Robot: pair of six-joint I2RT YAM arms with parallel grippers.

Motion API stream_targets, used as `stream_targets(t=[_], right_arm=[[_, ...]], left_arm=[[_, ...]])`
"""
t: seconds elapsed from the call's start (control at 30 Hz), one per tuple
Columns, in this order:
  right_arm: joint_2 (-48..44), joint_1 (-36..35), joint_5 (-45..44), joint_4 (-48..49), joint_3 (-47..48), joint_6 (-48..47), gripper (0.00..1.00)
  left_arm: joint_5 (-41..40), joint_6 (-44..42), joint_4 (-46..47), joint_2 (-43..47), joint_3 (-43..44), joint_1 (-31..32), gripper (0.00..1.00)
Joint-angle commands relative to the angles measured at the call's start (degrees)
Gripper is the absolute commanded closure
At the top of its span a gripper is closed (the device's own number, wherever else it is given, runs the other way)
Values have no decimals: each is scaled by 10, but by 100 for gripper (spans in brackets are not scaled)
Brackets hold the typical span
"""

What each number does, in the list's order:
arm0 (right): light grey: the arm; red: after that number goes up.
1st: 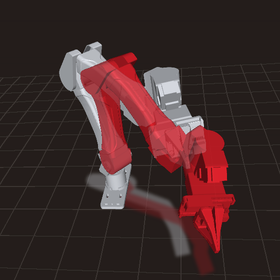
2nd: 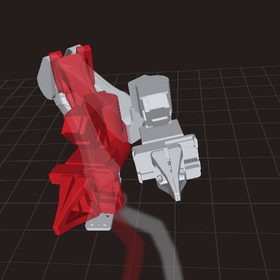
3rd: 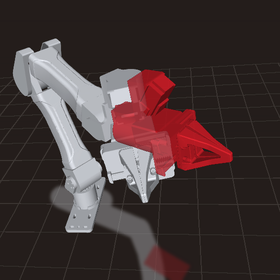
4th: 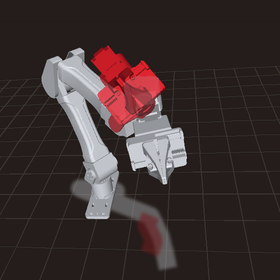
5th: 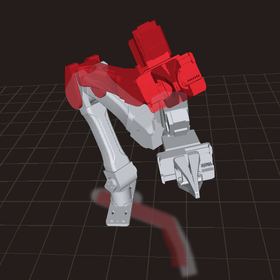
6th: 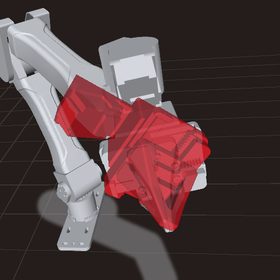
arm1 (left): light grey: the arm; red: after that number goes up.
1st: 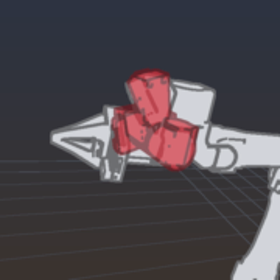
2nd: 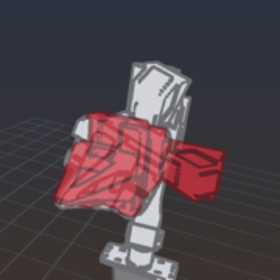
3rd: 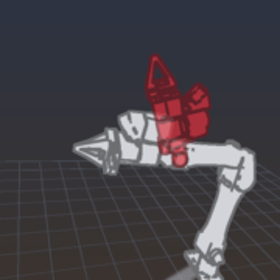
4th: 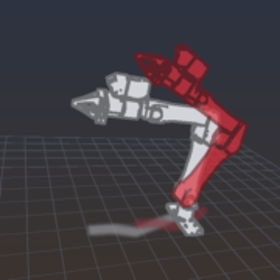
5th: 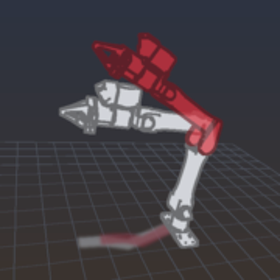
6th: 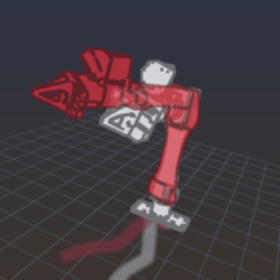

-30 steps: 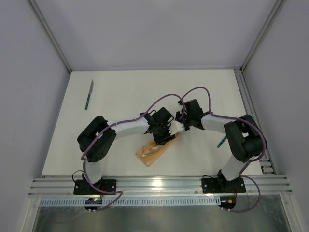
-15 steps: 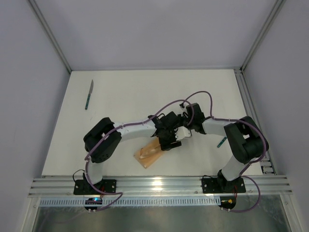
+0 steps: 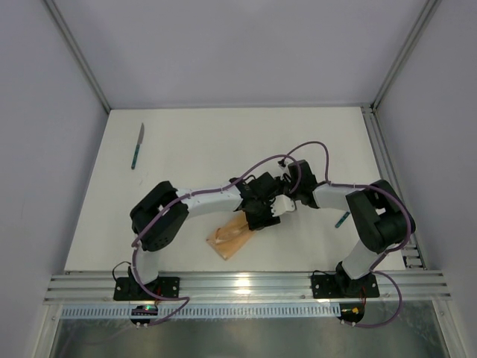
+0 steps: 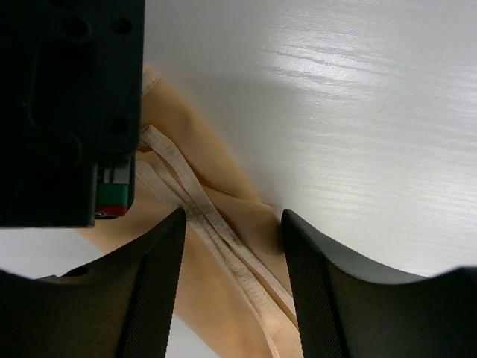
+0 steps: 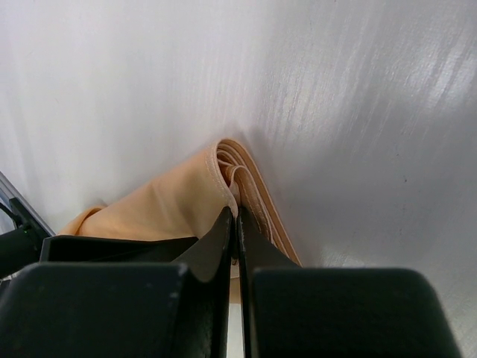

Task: Fold the napkin into a case and place the utensils inside
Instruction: Grasp the top corner of the smaller rectangle folded napkin from the folded napkin.

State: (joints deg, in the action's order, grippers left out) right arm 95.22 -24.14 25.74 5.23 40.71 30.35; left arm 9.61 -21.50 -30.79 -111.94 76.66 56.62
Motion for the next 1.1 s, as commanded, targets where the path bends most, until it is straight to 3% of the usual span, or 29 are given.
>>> stream_targets(t=[0.0, 0.1, 0.43, 0.63, 1.07], right_arm=[[-23, -2, 1, 16, -5, 7, 96], [-28, -2, 0, 15, -6, 9, 96], [-45, -5, -29, 81, -55, 82, 96], [-58, -8, -43, 110, -81, 108, 96], [-73, -14, -71, 148, -115, 153, 96]], left_arm=[[34, 10, -11, 26, -7, -1, 42], [60, 30, -6, 41, -9, -8, 42], [-20, 160, 57, 28, 15, -16, 45], [-75, 168, 65, 7, 12, -10, 44], [-71, 188, 81, 1, 14, 9, 41]])
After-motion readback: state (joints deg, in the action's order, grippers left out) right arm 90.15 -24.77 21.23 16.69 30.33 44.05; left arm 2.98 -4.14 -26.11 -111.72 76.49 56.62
